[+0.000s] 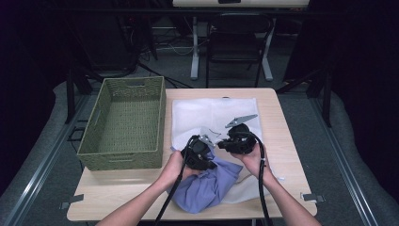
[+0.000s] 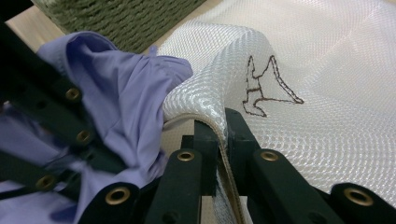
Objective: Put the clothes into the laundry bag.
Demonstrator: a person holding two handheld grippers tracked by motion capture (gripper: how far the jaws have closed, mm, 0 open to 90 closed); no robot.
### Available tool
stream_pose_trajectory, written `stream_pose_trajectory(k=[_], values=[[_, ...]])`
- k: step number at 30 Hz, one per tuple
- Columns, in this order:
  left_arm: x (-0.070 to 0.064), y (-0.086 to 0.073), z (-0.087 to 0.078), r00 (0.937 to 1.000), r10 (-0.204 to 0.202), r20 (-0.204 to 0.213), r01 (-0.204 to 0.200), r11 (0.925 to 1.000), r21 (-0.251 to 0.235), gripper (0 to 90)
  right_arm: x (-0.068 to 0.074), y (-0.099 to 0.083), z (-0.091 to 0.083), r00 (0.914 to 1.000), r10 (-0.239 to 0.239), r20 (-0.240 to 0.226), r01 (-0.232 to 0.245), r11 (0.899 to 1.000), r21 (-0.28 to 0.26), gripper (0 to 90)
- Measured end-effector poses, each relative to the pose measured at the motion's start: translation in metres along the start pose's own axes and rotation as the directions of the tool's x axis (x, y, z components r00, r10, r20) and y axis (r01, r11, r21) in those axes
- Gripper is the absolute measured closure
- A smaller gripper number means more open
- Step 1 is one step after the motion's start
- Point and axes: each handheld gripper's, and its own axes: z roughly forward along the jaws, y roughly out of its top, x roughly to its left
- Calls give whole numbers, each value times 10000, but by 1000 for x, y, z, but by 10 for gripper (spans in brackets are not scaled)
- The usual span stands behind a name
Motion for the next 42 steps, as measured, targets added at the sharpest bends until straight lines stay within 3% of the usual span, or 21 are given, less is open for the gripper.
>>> stream_pose_trajectory(k=[3, 6, 9, 13, 15, 19, 23, 27, 29, 32, 35, 37, 39, 42], values=[[2, 1, 9, 9983, -146, -563, 151, 9999, 80, 856, -1, 0, 0, 10000, 19, -32, -19, 10000, 20, 859], [7, -2, 24, 9980, -207, -595, 233, 9988, 428, 846, -3, -4, 7, 10000, 2, 35, -3, 9993, 383, 859], [14, -6, 30, 9986, -494, -187, 502, 9977, 463, 806, -6, -8, 12, 10000, 59, -67, -54, 9977, 670, 858], [12, -6, 20, 9995, -312, -84, 316, 9983, 495, 687, -8, -9, 13, 9998, 117, -166, -104, 9971, 748, 858], [7, -7, 11, 9996, -231, -161, 238, 9986, 483, 582, -9, -9, 13, 9998, 88, -158, -76, 9969, 779, 858], [4, -10, -6, 9978, -75, -665, 113, 9983, 566, 446, -8, -9, 13, 9999, 13, -168, 0, 9969, 786, 857], [4, -12, -26, 9919, -29, -1267, 67, 9995, 298, 384, -9, -10, 13, 9998, 17, -215, 0, 9969, 787, 857], [12, -9, -44, 9805, -104, -1963, 111, 9999, 29, 350, -9, -10, 13, 9998, 13, -186, 2, 9969, 782, 857], [17, -7, -45, 9709, -151, -2390, 163, 9999, 30, 325, -9, -11, 13, 9997, -16, -256, 37, 9966, 824, 856], [30, -7, -35, 9722, -400, -2306, 502, 9980, 386, 299, -10, -14, 15, 9995, -7, -305, 34, 9960, 887, 857], [39, -13, -21, 9758, -478, -2135, 665, 9945, 810, 361, -9, -13, 16, 9995, -24, -304, 51, 9960, 894, 857], [42, -16, -17, 9795, -601, -1922, 773, 9935, 832, 506, -9, -13, 17, 9995, -38, -307, 66, 9956, 932, 857], [41, -19, -15, 9876, -536, -1473, 660, 9946, 806, 676, -9, -13, 17, 9996, -62, -263, 86, 9955, 946, 858], [32, -18, -14, 9926, -76, -1215, 189, 9955, 924, 859, -7, -12, 16, 9998, -40, -198, 58, 9959, 898, 858]])
